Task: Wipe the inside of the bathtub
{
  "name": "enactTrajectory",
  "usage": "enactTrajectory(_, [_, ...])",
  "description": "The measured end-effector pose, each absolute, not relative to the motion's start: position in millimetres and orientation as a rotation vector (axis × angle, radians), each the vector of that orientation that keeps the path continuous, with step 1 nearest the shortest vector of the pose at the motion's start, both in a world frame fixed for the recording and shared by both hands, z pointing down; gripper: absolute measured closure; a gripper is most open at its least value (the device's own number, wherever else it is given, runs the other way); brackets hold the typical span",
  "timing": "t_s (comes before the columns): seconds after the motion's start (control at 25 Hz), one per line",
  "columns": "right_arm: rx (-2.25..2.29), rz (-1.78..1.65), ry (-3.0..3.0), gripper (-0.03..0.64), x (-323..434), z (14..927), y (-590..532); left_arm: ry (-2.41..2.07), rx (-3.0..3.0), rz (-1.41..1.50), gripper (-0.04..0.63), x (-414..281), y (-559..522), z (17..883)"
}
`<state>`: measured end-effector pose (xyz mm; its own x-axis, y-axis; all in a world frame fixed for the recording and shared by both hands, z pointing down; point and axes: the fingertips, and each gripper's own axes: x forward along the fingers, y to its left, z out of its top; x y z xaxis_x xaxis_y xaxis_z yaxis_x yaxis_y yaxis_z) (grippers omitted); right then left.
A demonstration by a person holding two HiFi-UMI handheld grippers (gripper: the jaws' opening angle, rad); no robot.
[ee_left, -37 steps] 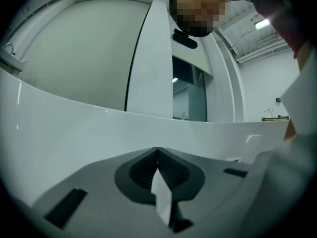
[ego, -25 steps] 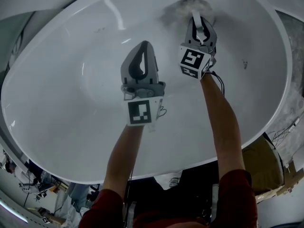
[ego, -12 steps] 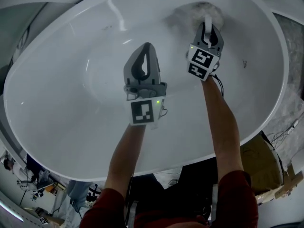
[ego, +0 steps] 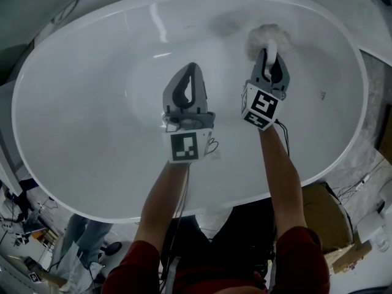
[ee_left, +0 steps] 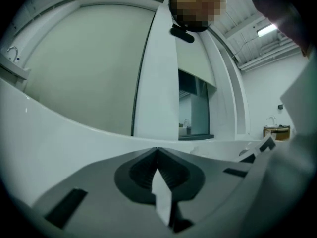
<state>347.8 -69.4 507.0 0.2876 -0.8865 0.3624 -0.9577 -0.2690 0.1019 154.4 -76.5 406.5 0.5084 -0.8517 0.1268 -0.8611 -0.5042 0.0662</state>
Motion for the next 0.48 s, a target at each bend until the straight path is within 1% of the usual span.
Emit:
enactTrajectory(0.24, [2.19,0.305,-1.902,0.522,200.7,437.3,-104.5,-1.693,2.54,0.115,0.58,24.8,-91.7,357.4])
enactTrajectory(0.48, [2.006,0.238,-2.146,0.522,22.9,383.1,-154.9,-1.924,2.397,0.132,0.58,-134.4,-116.2,317.1])
